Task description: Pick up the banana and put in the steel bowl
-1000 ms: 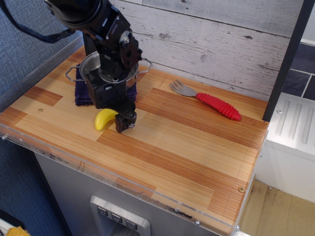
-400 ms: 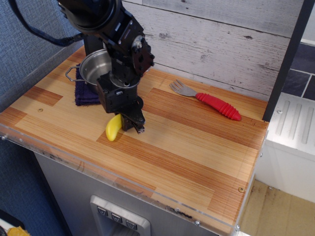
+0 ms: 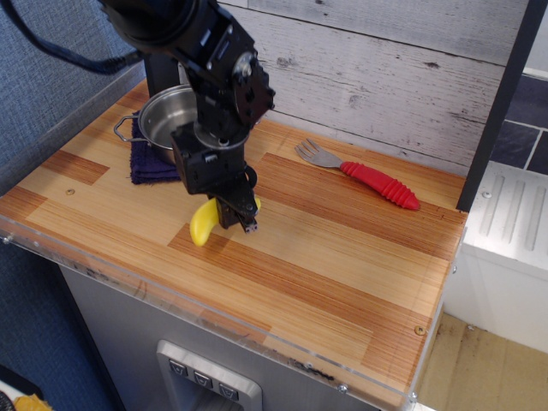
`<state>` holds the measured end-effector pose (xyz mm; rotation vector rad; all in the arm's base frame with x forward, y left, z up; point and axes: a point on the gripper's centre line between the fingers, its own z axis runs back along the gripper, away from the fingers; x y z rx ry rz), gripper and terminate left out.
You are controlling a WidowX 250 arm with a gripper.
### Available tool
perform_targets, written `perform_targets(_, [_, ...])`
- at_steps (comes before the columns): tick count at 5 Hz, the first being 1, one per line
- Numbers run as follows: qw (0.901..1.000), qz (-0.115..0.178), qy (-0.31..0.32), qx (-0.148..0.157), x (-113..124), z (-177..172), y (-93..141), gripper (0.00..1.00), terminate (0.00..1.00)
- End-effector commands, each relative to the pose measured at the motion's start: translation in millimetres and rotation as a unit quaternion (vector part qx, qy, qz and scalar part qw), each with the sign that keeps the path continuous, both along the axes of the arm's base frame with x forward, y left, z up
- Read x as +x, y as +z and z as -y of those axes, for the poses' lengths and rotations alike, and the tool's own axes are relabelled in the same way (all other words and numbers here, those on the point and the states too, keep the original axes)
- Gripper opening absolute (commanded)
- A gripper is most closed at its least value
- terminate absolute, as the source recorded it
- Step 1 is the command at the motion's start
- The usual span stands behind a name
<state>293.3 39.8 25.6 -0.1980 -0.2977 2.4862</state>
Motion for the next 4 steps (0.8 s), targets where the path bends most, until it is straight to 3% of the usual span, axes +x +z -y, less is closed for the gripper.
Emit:
perform_targets(1, [0.9978,0.060,-0.018,0.020,23.3,-3.2,59.5,0.00,0.00])
perform_targets(2, [0.9967,0.077,-0.013,0.023,40.2,-13.3,73.8,0.00,0.00])
perform_targets(4, [0.9968,0.073,-0.008,0.030,64.4,-48.0,78.5,0.00,0.00])
